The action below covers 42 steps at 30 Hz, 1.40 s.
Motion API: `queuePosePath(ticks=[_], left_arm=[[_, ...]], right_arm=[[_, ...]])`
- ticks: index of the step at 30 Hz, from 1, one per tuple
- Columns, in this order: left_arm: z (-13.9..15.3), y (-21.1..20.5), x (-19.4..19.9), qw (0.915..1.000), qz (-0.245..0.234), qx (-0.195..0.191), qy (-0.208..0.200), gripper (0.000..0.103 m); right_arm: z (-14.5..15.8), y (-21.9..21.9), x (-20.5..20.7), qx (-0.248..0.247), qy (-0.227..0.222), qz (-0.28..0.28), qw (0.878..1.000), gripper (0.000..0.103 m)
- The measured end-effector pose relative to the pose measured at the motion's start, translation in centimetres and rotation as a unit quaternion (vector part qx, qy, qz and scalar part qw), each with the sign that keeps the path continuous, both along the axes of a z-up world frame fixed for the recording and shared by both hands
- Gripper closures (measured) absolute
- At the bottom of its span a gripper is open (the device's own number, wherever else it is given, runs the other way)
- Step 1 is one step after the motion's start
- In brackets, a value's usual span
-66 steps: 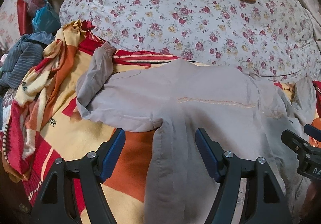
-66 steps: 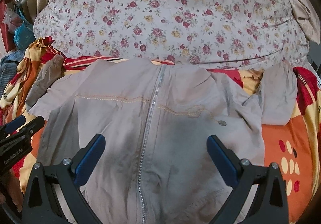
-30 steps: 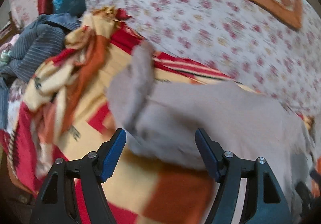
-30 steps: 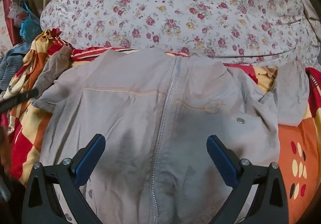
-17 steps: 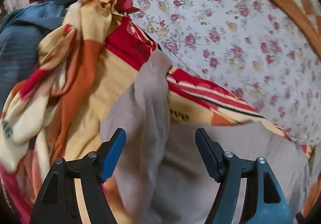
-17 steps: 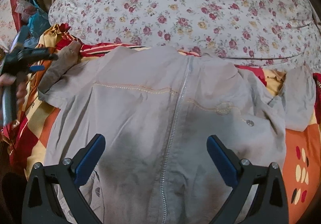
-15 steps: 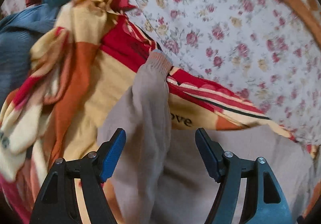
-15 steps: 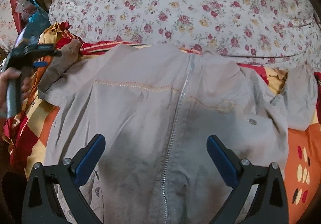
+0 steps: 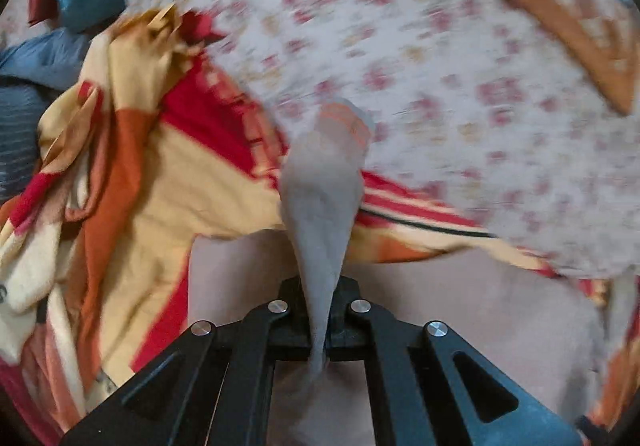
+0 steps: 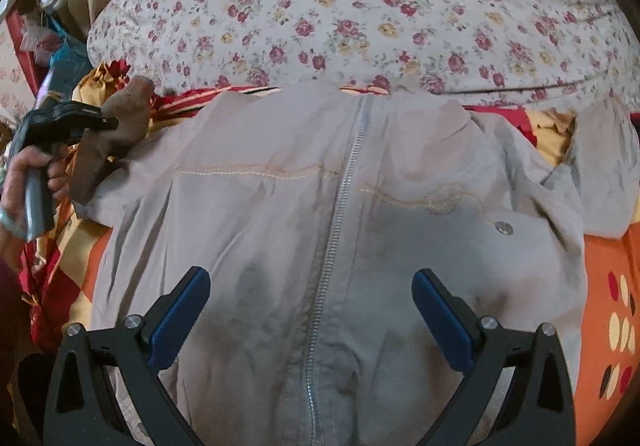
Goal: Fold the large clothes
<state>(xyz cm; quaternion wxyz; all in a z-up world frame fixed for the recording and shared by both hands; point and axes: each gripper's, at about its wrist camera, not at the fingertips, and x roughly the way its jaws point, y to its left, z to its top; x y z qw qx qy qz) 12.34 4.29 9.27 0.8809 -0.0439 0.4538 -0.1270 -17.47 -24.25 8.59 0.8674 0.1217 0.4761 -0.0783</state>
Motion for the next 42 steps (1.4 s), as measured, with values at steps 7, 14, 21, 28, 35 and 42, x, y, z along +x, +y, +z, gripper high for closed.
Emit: queuePosePath(ticks=[7, 14, 21, 28, 35, 42], left_arm=[[5.6, -7.9, -7.7, 0.9891, -0.103, -0.097, -0.038, 0.103], [-1.5, -18.8, -13.7, 0.9803, -0.176, -0.084, 0.03, 0.1], [-4.7, -21.4, -17.0, 0.9722, -0.224, -0.029, 0.059, 0.07], [-1.1, -13.6, -17.4, 0.9828, -0.183, -0.024, 0.015, 0.053], [-3.5, -4.8, -13.4, 0.9996, -0.024, 0.013, 0.001, 0.053], [-5.2, -1.0, -10.8, 0.9984, 0.026, -0.022, 0.046, 0.053]], right_arm=[[2.0, -2.8, -2.6, 0.011, -0.023, -0.042, 0.999, 0.0], [2.7, -6.8, -6.0, 0.018, -0.026, -0.101, 0.994, 0.0], [1.7, -9.5, -7.2, 0.033, 0.001, -0.128, 0.991, 0.0], [1.2, -9.4, -3.7, 0.075, -0.019, -0.104, 0.992, 0.0], [-0.3, -8.1, 3.4, 0.119, -0.024, -0.086, 0.989, 0.0], [-2.2, -6.3, 10.3, 0.128, -0.057, -0.052, 0.989, 0.065]])
